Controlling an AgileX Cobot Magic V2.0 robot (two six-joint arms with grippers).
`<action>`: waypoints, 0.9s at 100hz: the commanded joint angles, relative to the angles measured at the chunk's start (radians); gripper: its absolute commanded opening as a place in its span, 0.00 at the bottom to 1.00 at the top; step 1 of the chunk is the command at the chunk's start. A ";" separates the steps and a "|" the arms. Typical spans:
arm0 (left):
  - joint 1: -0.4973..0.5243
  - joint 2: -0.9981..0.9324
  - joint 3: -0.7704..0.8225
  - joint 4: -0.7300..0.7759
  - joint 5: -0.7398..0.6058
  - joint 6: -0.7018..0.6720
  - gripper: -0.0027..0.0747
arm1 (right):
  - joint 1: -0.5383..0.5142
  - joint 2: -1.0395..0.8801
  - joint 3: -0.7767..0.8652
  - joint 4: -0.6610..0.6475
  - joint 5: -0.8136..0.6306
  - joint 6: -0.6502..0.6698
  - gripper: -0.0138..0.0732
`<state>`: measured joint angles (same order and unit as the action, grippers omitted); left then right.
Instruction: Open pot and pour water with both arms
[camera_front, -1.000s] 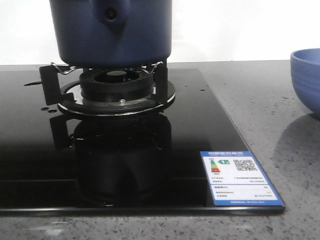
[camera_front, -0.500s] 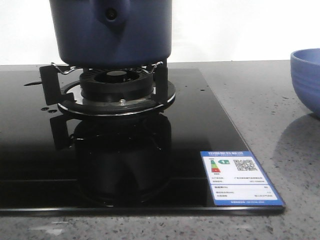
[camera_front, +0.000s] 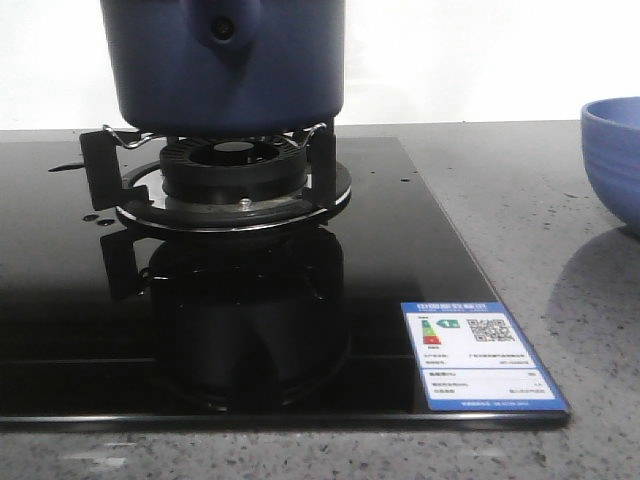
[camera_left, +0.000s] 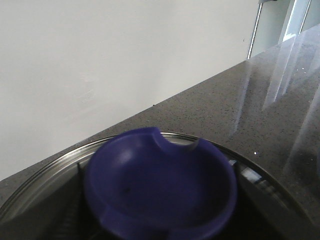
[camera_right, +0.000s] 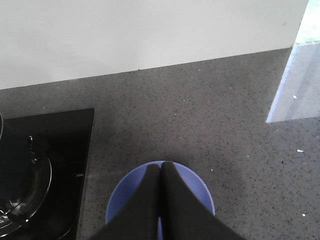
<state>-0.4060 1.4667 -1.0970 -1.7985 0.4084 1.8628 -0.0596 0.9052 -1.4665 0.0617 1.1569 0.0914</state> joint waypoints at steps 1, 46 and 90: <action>-0.007 -0.045 -0.036 -0.055 0.008 -0.007 0.74 | 0.001 -0.006 -0.024 0.002 -0.063 -0.011 0.09; 0.018 -0.410 0.040 -0.055 -0.144 -0.046 0.52 | 0.062 -0.129 0.112 0.052 -0.288 -0.160 0.09; 0.016 -1.058 0.520 -0.059 -0.429 -0.086 0.01 | 0.155 -0.711 0.939 0.142 -0.828 -0.258 0.09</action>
<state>-0.3887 0.4618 -0.5983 -1.8239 -0.0331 1.7894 0.0751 0.2645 -0.6049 0.1603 0.5176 -0.1502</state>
